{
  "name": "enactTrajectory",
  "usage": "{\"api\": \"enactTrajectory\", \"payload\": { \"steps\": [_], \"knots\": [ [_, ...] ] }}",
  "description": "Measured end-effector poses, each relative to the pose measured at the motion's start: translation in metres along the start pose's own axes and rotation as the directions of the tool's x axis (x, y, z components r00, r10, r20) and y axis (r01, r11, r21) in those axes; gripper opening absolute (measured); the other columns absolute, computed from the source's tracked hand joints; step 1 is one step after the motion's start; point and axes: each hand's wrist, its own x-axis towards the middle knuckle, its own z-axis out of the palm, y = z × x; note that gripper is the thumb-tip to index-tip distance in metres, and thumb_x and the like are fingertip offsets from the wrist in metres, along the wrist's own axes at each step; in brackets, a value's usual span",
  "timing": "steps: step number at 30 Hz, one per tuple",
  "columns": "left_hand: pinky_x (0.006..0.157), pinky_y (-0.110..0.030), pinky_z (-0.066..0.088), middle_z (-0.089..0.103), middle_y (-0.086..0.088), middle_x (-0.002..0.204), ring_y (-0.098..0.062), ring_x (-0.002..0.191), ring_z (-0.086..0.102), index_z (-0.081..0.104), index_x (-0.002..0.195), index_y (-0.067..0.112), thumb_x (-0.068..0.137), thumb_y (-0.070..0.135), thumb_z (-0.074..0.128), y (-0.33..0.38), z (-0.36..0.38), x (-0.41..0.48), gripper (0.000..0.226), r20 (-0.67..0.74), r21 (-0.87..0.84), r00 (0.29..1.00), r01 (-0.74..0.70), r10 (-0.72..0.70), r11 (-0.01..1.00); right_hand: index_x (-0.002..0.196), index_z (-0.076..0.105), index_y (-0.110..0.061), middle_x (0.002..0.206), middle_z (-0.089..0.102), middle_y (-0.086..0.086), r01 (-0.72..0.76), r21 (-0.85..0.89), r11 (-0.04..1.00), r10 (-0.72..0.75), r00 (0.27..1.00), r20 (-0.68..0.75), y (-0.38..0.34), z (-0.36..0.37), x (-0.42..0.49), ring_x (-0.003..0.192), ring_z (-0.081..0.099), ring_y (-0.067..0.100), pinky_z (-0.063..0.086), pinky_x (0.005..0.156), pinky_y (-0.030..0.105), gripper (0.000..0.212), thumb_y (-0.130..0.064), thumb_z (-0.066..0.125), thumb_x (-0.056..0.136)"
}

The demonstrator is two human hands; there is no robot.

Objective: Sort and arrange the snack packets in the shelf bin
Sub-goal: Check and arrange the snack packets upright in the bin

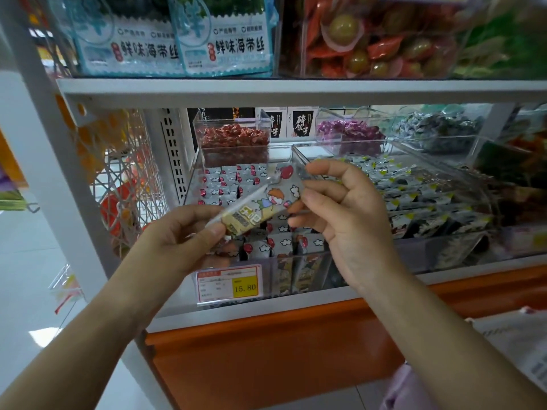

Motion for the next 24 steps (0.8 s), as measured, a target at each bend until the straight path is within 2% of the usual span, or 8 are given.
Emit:
{"api": "enactTrajectory", "payload": {
  "steps": [2,4,7,11,14,17,20,24],
  "knots": [
    [0.063,-0.019,0.056,0.070,-0.003,0.091,-0.013,0.078,0.071,0.062,0.107,0.015,0.069,0.023,0.060,0.003,0.001,-0.001,0.039,-0.053,0.014,0.996,-0.070,0.071,0.997,0.095,0.063,-0.011,0.082,0.065,0.006,-0.035,-0.010,0.999,0.035,0.999,-0.007,0.000,0.000,0.000,0.065,0.065,0.019,0.053,0.052,0.025,0.009,-0.011,0.060,0.086],
    [0.062,-0.020,0.056,0.070,-0.001,0.086,-0.011,0.073,0.070,0.060,0.103,0.018,0.066,0.023,0.063,0.004,0.001,-0.001,0.037,-0.080,0.076,0.986,-0.138,0.144,0.987,0.091,0.066,-0.014,0.083,0.065,0.003,-0.066,-0.086,0.994,0.067,0.998,0.004,0.002,0.000,0.000,0.069,0.064,0.015,0.053,0.052,0.025,0.019,-0.028,0.067,0.079],
    [0.064,-0.020,0.056,0.068,0.000,0.089,-0.010,0.075,0.068,0.060,0.096,0.024,0.062,0.024,0.067,0.005,0.002,-0.001,0.035,-0.065,0.132,0.979,-0.184,0.194,0.974,0.092,0.066,-0.016,0.088,0.068,0.001,-0.066,-0.230,0.971,0.065,0.998,-0.012,0.008,-0.002,0.000,0.072,0.066,0.012,0.054,0.059,0.022,0.012,-0.014,0.068,0.080],
    [0.068,-0.014,0.053,0.067,-0.007,0.101,-0.014,0.091,0.067,0.061,0.099,0.026,0.062,0.024,0.067,0.002,0.002,0.000,0.038,-0.049,0.051,0.978,-0.200,0.202,0.979,0.100,0.066,-0.016,0.103,0.068,0.004,-0.076,-0.245,0.966,0.067,0.997,-0.043,0.013,-0.005,0.003,0.090,0.068,0.014,0.054,0.069,0.022,0.029,0.006,0.057,0.085],
    [0.073,-0.012,0.052,0.064,-0.006,0.107,-0.012,0.098,0.064,0.060,0.106,0.029,0.062,0.025,0.066,0.001,0.003,0.001,0.044,-0.073,0.090,0.973,-0.212,0.219,0.973,0.101,0.068,-0.027,0.106,0.068,-0.005,-0.078,-0.320,0.944,0.084,0.996,0.006,0.012,-0.006,0.002,0.099,0.064,0.012,0.053,0.082,0.029,0.031,-0.005,0.061,0.081],
    [0.072,-0.012,0.052,0.064,0.000,0.105,-0.005,0.094,0.064,0.060,0.105,0.033,0.061,0.028,0.066,0.004,0.006,-0.001,0.044,-0.084,0.152,0.966,-0.229,0.243,0.961,0.103,0.068,-0.032,0.104,0.068,-0.012,-0.036,-0.440,0.897,0.083,0.993,0.089,0.010,-0.004,-0.001,0.100,0.063,0.004,0.052,0.089,0.028,0.026,-0.022,0.068,0.079],
    [0.068,-0.009,0.051,0.064,0.010,0.100,0.000,0.086,0.065,0.059,0.098,0.040,0.058,0.037,0.064,0.006,0.008,-0.004,0.040,-0.082,0.221,0.962,-0.236,0.259,0.946,0.096,0.069,-0.030,0.099,0.070,-0.015,0.019,-0.505,0.863,0.043,0.993,0.112,0.009,-0.001,-0.002,0.095,0.064,0.000,0.052,0.088,0.024,0.018,-0.019,0.067,0.083],
    [0.063,-0.007,0.050,0.064,0.025,0.091,0.003,0.082,0.064,0.060,0.091,0.044,0.058,0.042,0.063,0.008,0.011,-0.006,0.033,-0.055,0.296,0.968,-0.219,0.245,0.930,0.085,0.071,-0.022,0.079,0.069,-0.017,0.023,-0.503,0.864,0.006,0.998,0.056,0.012,-0.002,0.000,0.081,0.063,-0.004,0.048,0.074,0.013,0.007,-0.019,0.065,0.084]
  ]
}}
